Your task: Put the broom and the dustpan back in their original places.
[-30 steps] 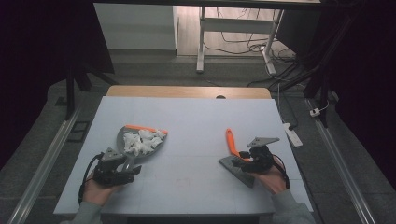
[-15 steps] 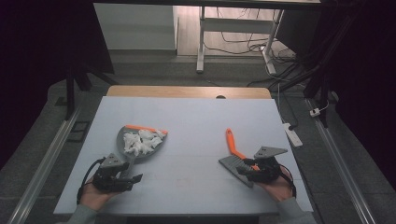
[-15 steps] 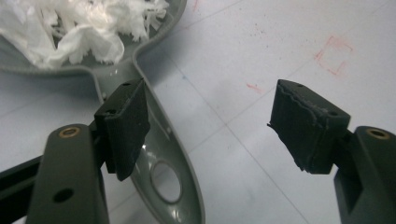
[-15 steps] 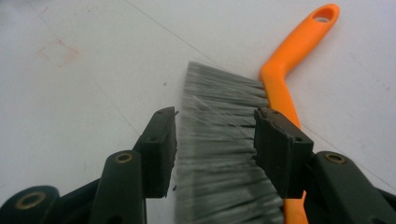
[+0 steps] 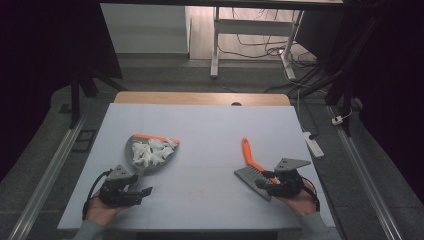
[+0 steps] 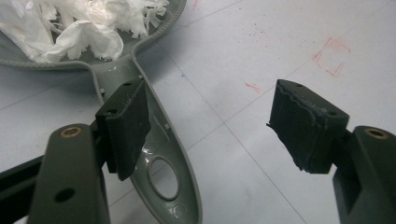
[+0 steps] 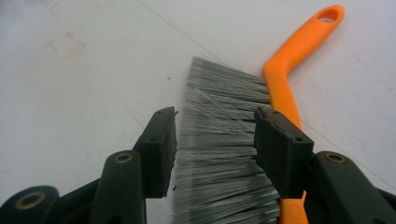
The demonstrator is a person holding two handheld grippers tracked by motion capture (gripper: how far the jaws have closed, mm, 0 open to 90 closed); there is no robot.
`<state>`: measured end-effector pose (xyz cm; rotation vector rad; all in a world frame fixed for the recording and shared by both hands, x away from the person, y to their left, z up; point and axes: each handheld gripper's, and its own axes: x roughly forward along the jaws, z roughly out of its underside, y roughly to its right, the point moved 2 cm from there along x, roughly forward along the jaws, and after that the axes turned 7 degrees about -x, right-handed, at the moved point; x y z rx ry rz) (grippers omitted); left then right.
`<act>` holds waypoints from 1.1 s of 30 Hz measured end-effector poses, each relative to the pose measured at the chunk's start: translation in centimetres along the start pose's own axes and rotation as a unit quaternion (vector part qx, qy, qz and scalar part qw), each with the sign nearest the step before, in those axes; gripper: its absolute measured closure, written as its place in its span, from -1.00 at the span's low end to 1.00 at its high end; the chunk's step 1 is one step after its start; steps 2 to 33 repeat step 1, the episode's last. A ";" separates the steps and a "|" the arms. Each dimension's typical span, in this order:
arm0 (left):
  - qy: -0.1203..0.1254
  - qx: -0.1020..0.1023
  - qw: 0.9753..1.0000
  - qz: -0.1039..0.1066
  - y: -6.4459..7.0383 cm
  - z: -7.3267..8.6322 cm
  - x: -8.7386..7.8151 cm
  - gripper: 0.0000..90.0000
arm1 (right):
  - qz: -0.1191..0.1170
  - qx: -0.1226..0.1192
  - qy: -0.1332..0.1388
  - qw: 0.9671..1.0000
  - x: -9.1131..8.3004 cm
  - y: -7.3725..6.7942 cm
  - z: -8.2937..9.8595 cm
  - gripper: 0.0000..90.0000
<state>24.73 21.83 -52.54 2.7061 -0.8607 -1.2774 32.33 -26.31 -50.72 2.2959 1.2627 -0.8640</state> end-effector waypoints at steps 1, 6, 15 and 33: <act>0.000 -0.001 1.000 0.001 0.0 0.0 0.0 -0.36 | -0.001 -0.001 0.000 1.000 0.0 0.0 0.0 0.10; 0.000 -0.001 1.000 0.001 0.0 0.0 0.0 -0.36 | -0.001 -0.001 0.000 1.000 0.0 0.0 0.0 0.10; 0.000 -0.001 1.000 0.001 0.0 0.0 0.0 -0.36 | -0.001 -0.001 0.000 1.000 0.0 0.0 0.0 0.10; 0.000 -0.001 1.000 0.001 0.0 0.0 0.0 -0.36 | -0.001 -0.001 0.000 1.000 0.0 0.0 0.0 0.10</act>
